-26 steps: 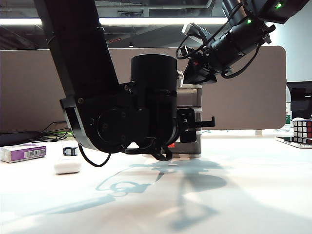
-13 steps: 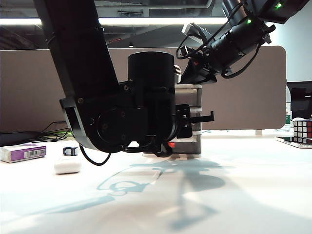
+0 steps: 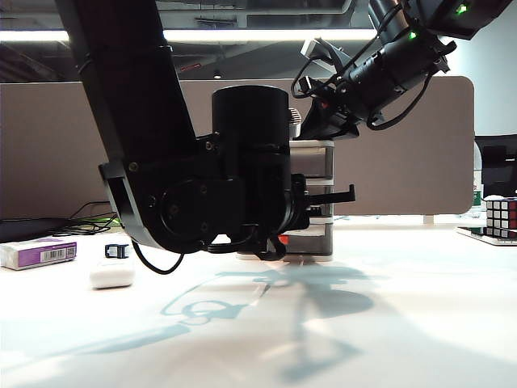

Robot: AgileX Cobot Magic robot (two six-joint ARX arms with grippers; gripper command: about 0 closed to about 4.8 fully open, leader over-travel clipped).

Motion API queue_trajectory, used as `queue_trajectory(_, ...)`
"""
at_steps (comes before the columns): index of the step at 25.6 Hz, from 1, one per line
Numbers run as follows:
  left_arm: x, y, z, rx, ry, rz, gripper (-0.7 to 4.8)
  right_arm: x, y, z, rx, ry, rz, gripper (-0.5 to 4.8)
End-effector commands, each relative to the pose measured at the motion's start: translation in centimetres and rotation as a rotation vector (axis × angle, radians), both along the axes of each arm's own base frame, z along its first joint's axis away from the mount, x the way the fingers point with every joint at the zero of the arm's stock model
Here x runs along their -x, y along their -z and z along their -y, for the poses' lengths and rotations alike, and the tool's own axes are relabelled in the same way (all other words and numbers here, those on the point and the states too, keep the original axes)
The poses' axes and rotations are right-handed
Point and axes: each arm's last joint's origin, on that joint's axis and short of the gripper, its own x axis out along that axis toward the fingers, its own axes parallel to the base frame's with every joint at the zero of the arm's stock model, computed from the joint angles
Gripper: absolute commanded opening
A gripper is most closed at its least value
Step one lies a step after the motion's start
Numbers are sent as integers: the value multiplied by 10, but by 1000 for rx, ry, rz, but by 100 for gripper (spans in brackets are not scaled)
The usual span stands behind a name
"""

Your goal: Open the second layer of the drawer on the table, pick up the earphone case on the table and put it in, and finally close the drawer.

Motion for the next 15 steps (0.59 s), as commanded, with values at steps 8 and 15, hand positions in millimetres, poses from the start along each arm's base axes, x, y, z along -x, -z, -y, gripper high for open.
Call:
queue_trajectory(8, 21, 10, 4, -75, -44, -38, -5, -1, 13, 0, 21, 3, -64, -5)
queue_trajectory(15, 41, 11, 9, -65, -25, -29, -5, -5, 26, -2, 31, 0, -102, -5)
